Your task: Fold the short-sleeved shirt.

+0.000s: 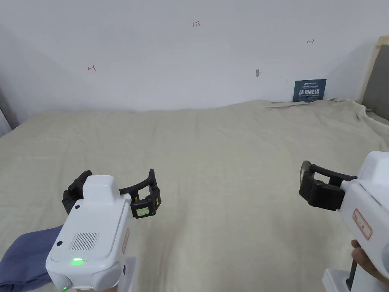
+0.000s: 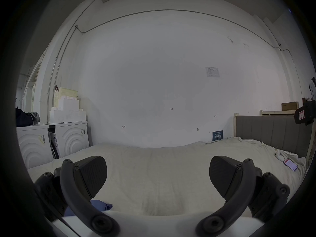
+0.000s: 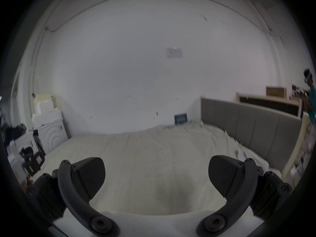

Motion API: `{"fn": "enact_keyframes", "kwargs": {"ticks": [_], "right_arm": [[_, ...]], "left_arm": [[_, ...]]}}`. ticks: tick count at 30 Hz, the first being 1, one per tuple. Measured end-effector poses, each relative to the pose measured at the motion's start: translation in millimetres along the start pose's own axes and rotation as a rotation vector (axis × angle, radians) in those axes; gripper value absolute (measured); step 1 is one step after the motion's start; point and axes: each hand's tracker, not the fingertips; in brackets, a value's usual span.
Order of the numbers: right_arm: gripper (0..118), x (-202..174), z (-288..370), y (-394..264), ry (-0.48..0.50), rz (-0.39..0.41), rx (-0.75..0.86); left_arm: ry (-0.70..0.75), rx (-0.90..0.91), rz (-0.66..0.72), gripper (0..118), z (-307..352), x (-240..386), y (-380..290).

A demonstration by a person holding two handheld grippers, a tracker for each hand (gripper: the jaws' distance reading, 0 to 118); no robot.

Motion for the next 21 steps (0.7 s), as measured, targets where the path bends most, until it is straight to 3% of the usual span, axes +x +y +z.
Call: {"fn": "enact_keyframes", "kwargs": {"ticks": [4,15,21], "right_arm": [[118,-4.7,-8.7,15.5,-0.177,-0.033,-0.233],[118,-4.0,-10.4,16.6,-0.15,-0.086,-0.249],[118,-9.3,-10.5,15.2,-0.152,-0.033,-0.22]], "left_arm": [[0.002,0.001,0.006,118,0.5,-1.1,0.3],[0.002,0.01,0.007,118,0.4,-1.9,2.8],[0.0,0.013,0.006,118,0.4,-1.1,3.5]]}}
